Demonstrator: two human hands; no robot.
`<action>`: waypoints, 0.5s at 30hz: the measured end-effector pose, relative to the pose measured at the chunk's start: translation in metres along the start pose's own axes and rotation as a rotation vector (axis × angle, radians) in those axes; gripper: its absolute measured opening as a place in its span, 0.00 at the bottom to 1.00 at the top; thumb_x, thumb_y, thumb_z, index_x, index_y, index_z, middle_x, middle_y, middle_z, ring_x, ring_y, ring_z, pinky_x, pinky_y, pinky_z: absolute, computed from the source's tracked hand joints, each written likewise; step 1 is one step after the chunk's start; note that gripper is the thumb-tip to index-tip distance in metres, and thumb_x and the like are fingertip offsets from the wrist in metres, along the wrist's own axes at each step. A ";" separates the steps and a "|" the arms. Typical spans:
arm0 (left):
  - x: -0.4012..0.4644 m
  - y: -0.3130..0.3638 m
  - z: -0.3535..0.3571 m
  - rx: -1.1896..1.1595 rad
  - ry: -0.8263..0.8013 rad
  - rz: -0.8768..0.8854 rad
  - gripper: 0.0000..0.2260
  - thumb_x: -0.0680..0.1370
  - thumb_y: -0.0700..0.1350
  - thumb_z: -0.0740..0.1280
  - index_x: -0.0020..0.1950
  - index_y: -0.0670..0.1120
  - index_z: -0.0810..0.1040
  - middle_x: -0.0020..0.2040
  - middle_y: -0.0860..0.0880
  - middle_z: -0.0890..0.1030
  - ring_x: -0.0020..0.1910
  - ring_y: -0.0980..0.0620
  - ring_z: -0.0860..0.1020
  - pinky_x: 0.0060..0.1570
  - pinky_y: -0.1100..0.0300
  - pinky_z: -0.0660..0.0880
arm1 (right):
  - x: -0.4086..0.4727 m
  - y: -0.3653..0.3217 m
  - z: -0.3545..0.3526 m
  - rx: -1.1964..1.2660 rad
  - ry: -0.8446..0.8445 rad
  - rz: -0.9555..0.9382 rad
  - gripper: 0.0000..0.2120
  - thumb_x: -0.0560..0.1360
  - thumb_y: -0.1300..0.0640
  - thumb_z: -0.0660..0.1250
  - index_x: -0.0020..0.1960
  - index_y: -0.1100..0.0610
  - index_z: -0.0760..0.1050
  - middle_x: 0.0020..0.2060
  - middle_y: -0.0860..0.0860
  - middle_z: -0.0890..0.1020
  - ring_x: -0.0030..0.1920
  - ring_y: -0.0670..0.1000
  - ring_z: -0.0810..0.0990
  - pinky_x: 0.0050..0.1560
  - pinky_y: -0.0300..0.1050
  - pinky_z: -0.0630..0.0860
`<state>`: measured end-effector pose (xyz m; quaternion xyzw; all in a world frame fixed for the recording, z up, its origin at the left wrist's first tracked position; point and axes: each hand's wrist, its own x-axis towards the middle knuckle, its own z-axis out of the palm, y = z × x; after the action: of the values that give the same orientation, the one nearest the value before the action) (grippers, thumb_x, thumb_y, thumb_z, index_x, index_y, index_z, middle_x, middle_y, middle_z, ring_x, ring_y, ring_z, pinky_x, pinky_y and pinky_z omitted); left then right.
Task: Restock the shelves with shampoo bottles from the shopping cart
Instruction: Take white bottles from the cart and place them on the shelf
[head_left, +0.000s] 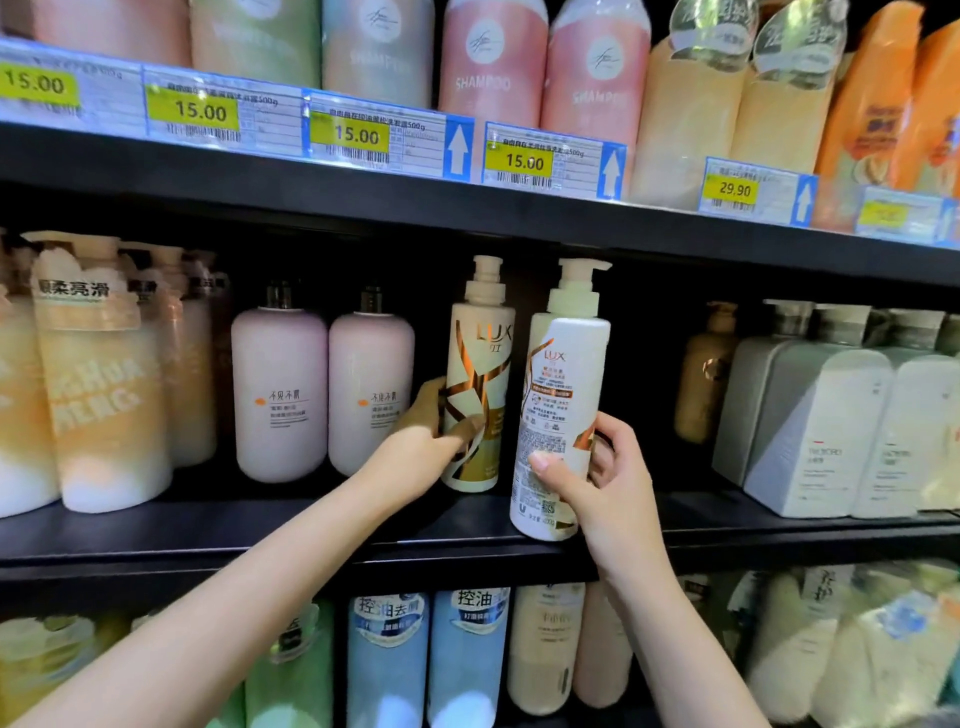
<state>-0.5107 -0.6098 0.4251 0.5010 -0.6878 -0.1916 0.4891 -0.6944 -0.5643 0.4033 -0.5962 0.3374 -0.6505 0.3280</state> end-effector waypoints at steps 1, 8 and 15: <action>0.000 0.001 0.000 0.005 0.004 0.001 0.19 0.78 0.49 0.64 0.68 0.50 0.65 0.56 0.56 0.74 0.54 0.57 0.75 0.54 0.64 0.69 | 0.000 0.000 0.001 0.003 0.003 0.006 0.30 0.63 0.57 0.77 0.61 0.52 0.69 0.53 0.48 0.82 0.52 0.44 0.82 0.51 0.41 0.79; -0.009 0.010 -0.001 0.053 -0.050 0.003 0.19 0.81 0.48 0.59 0.71 0.49 0.62 0.58 0.56 0.72 0.56 0.59 0.71 0.50 0.73 0.65 | -0.002 -0.001 0.000 -0.060 -0.048 0.059 0.38 0.60 0.47 0.77 0.65 0.49 0.65 0.58 0.46 0.79 0.55 0.41 0.80 0.57 0.46 0.78; -0.051 0.012 -0.018 0.215 -0.055 -0.065 0.24 0.75 0.59 0.64 0.68 0.50 0.68 0.63 0.55 0.73 0.64 0.55 0.72 0.67 0.52 0.68 | 0.004 -0.002 -0.018 0.051 -0.236 0.137 0.27 0.71 0.53 0.68 0.69 0.56 0.69 0.58 0.49 0.82 0.59 0.46 0.80 0.62 0.46 0.75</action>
<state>-0.5004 -0.5558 0.4173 0.5671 -0.7009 -0.1463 0.4071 -0.7127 -0.5658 0.4064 -0.6356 0.3198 -0.5604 0.4239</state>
